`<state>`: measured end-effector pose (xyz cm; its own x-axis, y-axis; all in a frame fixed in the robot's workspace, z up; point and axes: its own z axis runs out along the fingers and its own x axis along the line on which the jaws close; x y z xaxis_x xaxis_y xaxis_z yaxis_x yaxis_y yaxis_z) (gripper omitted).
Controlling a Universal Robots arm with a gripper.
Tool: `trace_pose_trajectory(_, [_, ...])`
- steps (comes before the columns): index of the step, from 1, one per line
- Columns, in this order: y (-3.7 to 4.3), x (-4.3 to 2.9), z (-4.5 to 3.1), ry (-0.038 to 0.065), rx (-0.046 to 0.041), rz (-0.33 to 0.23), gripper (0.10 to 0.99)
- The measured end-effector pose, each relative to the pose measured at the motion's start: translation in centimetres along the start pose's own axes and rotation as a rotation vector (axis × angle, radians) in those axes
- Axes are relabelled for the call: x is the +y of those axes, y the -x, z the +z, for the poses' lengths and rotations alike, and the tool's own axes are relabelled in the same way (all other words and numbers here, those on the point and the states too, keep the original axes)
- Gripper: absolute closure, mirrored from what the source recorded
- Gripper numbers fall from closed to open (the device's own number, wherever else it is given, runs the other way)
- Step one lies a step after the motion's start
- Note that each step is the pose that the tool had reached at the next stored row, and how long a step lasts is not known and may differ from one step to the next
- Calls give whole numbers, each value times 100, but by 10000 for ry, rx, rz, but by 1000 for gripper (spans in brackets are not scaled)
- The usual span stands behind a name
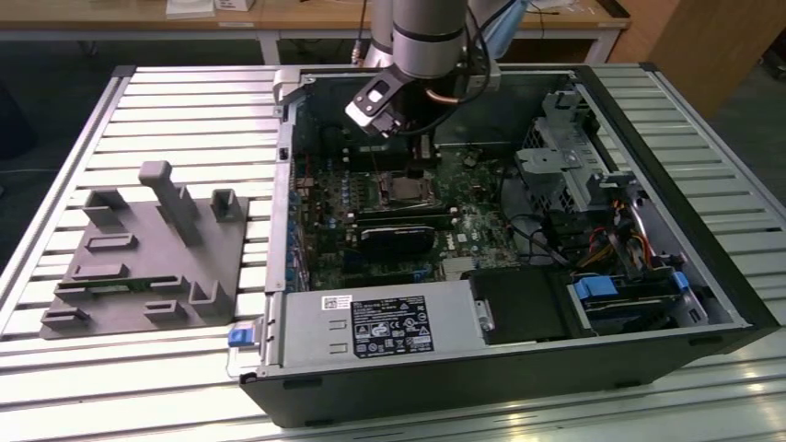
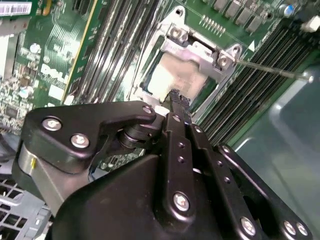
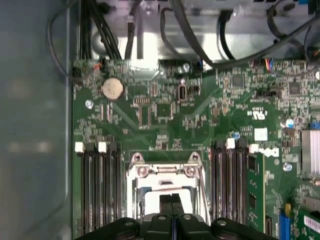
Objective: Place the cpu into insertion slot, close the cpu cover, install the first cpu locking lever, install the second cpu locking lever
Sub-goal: 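Close the cpu cover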
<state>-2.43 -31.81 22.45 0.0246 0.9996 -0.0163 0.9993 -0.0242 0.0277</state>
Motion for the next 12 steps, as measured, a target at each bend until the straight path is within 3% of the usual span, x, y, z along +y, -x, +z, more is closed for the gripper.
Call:
trace_pose_trajectory(5, [9,-55,39,14,13,0,980])
trace_pose_trajectory(12, [9,-56,40,17,15,-153,980])
